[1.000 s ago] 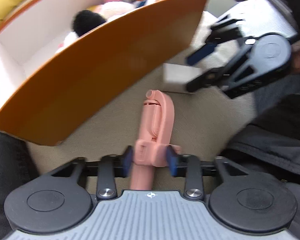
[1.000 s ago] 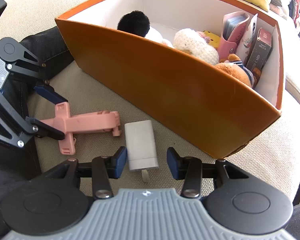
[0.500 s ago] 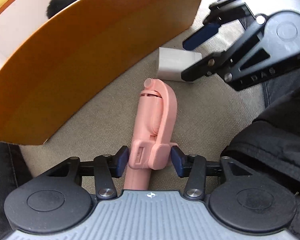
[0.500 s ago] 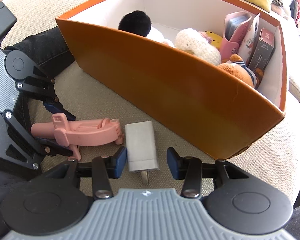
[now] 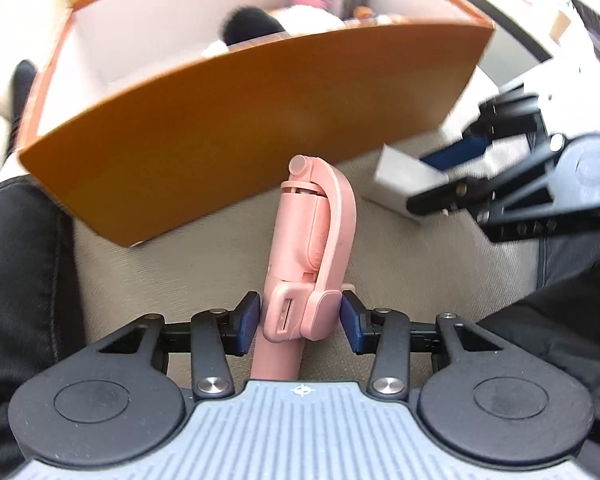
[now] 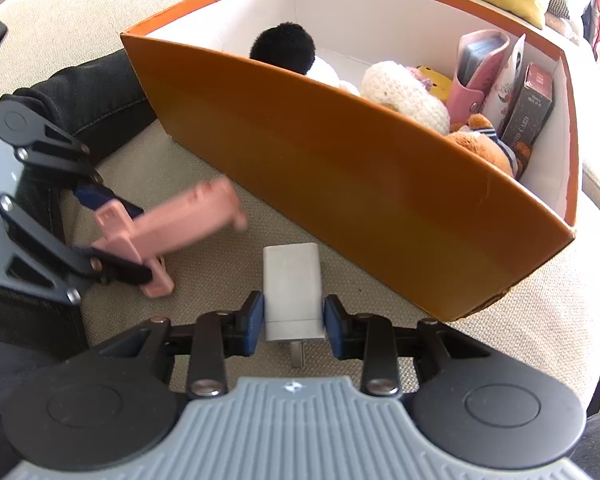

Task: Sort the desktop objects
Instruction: 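Lift the pink selfie stick with the left gripper while the right gripper holds the charger, then carry the selfie stick and charger with both grippers over the box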

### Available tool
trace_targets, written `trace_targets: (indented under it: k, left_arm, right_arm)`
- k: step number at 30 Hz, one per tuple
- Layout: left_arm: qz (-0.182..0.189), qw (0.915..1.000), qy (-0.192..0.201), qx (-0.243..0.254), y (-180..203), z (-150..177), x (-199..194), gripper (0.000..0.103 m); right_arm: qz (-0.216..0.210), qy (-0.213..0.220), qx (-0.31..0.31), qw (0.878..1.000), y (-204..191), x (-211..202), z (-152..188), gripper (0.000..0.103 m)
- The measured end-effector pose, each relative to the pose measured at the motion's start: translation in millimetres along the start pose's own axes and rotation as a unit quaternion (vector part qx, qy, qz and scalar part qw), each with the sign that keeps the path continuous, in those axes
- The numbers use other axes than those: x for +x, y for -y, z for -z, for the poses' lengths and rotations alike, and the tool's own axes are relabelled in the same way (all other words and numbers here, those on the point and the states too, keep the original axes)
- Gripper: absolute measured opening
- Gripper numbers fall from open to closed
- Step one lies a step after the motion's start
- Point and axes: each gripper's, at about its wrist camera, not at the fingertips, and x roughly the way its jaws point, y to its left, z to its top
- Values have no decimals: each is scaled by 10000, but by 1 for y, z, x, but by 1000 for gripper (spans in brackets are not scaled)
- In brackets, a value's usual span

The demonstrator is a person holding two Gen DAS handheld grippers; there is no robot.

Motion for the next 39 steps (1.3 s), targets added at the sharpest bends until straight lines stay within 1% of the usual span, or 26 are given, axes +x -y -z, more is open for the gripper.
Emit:
trace_targets:
  k: [1,2,4,5,7,8,9,11,12,19,26,29,30,33,36,39]
  left_arm:
    - [-17,9999,67,-88,-3,17,-11,50]
    - [-40,9998,129,-177,-4,19,-15,50]
    - [-87,9991,257,-321,-8,38,-29,49]
    - [-114,9986,322,-392,-14,39,-39,49]
    - [-171,9976,438,-515,-11,36,-42,49]
    - [-201,9970,489,-561,-9,23,-41,49]
    - [-232,9965,539,-592,-9,18,-43,49]
    - [-291,9955,660,-610,-7,19,-52,49]
    - [-309,9950,722,-619,-15,20,-63,49]
    - [-401,9924,999,-596,-19,13,-100,49]
    - [-465,9907,1136,-592,-31,-7,-134,49]
    - [-484,9896,1209,-606,-37,-19,-141,49]
    - [-511,9891,1242,-597,-39,-24,-143,49]
    - [-581,9873,1342,-619,-47,-41,-147,49]
    - [-529,9856,1413,-764,-61,-63,-150,49]
    - [-663,9833,1498,-798,-76,-86,-149,49]
  right_arm:
    - [23,7,0,10000,0,-1,0,35]
    - [39,13,16,10000,0,-2,0,34]
    - [70,40,15,10000,0,-5,-1,34]
    - [76,67,-9,9999,-2,-6,-1,34]
    - [69,134,-35,9999,-3,-12,-1,34]
    - [59,177,-52,9998,-4,-15,-2,34]
    - [47,219,-64,9997,-5,-19,-3,34]
    - [-14,321,-82,9994,-6,-27,-4,34]
    - [-63,374,-84,9992,-7,-32,-5,34]
    - [-491,861,-218,9948,-21,-71,-17,34]
    - [-687,1482,-351,9859,-27,-111,-42,34]
    - [-635,1750,-411,9817,-26,-125,-54,34]
    - [-587,1839,-438,9802,-24,-137,-56,34]
    - [-411,2019,-403,9777,-17,-141,-70,34]
    - [-308,2135,-232,9762,-4,-137,-89,34]
    - [-166,2247,-92,9742,9,-127,-110,34]
